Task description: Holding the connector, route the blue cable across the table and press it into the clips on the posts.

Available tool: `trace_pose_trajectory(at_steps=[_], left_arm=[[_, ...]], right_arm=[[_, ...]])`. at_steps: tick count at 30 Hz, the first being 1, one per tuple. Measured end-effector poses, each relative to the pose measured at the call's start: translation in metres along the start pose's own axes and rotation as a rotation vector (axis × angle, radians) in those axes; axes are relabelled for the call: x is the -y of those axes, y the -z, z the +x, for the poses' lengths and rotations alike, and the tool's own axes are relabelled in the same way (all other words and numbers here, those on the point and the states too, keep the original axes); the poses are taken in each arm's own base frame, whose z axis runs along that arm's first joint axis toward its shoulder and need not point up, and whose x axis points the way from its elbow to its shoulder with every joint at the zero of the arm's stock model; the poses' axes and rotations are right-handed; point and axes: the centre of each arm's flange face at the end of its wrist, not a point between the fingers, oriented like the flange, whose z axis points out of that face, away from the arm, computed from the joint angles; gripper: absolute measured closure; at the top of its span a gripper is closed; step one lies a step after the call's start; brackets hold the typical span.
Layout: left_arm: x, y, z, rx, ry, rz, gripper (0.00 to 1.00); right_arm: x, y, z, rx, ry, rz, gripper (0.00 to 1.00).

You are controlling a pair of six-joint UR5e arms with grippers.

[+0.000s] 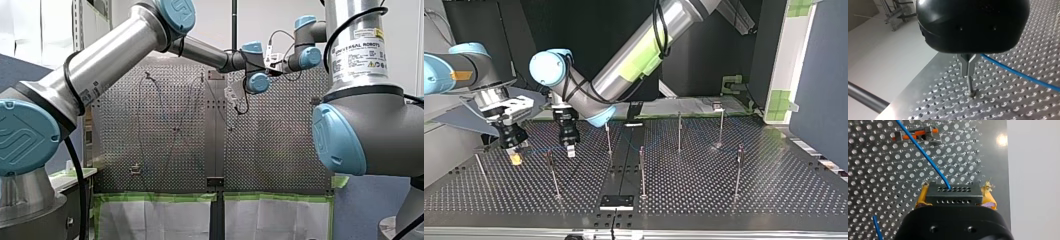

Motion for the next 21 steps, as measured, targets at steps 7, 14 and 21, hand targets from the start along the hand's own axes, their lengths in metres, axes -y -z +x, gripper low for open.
trace_pose_trajectory(at_steps=[7,14,21], left_arm=[[-0.008,-0.02,-0.002,0.025,-0.002,0.023,1.0],[-0.015,-0.035,0.0,0.028,-0.011,0.056,1.0],[-0.021,-0.045,-0.002,0.029,-0.02,0.068,1.0]], right_arm=[[-0.006,-0.006,-0.006,0.003,-0.002,0.001,1.0],[-0.016,-0.009,-0.009,0.004,-0.006,-0.01,1.0],[-0.031,-0.01,-0.01,-0.001,-0.01,-0.03,1.0]])
